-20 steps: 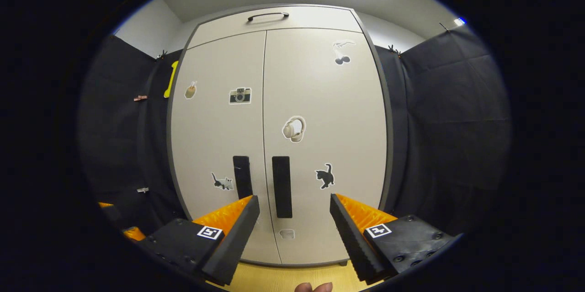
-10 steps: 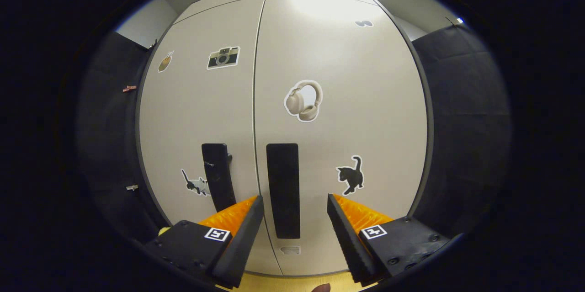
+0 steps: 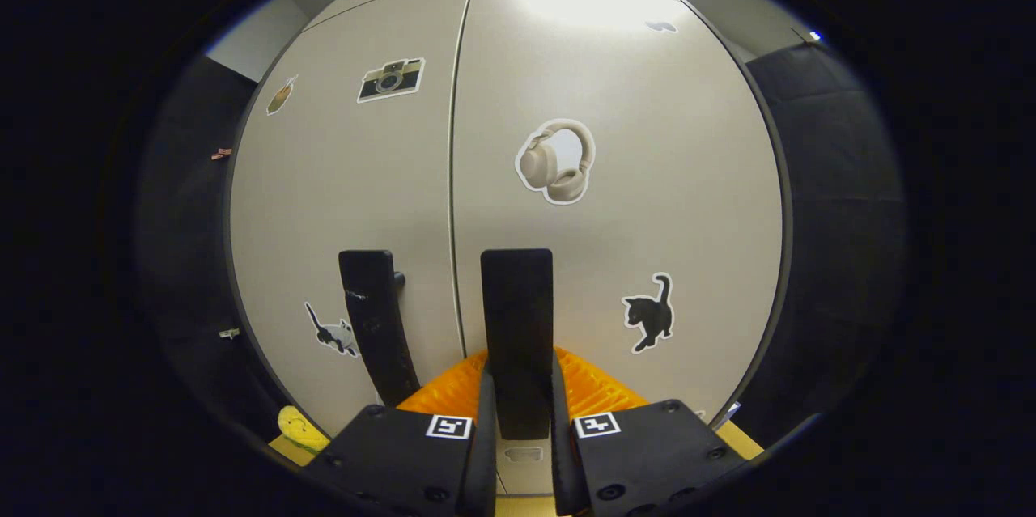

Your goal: Open the right door of the double-door shoe cabinet with the right hand, and open the left door with the left hand.

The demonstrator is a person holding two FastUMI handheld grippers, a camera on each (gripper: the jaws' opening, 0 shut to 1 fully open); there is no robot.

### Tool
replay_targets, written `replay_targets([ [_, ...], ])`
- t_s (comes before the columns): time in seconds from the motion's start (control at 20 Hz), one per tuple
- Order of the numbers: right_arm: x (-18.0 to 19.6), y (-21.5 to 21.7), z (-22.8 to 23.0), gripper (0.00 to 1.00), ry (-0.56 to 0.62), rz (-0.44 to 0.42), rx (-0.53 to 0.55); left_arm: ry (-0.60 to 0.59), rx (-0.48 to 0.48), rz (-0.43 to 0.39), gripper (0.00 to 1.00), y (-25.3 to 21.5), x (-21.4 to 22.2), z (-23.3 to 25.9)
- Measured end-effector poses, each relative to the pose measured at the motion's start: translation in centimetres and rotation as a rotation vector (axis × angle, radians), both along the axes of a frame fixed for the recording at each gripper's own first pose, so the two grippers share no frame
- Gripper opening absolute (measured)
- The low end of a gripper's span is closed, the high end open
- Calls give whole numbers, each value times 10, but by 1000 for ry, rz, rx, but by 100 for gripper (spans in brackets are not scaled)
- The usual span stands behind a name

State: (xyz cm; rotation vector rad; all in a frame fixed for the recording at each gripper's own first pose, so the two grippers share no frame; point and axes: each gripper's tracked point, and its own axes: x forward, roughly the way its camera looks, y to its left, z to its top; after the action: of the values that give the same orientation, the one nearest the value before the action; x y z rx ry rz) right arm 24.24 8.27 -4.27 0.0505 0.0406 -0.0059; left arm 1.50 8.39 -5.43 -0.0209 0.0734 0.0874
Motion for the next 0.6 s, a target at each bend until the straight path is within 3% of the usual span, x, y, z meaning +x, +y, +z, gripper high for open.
replay_targets([
  [0.1, 1, -1, 1, 22, -7, -7, -17, 1, 0, 10, 94, 2, -4, 0],
  [0.3, -1, -2, -2, 22, 19, -7, 16, 12, 1, 33, 94, 6, -12, 0],
  [0.35, -6, -3, 0, 18, 26, 0, 12, 10, 0, 38, 94, 6, -14, 1],
  [0.6, -33, -15, 6, 18, -2, 11, 23, -8, 5, 48, 94, -4, -21, 11],
])
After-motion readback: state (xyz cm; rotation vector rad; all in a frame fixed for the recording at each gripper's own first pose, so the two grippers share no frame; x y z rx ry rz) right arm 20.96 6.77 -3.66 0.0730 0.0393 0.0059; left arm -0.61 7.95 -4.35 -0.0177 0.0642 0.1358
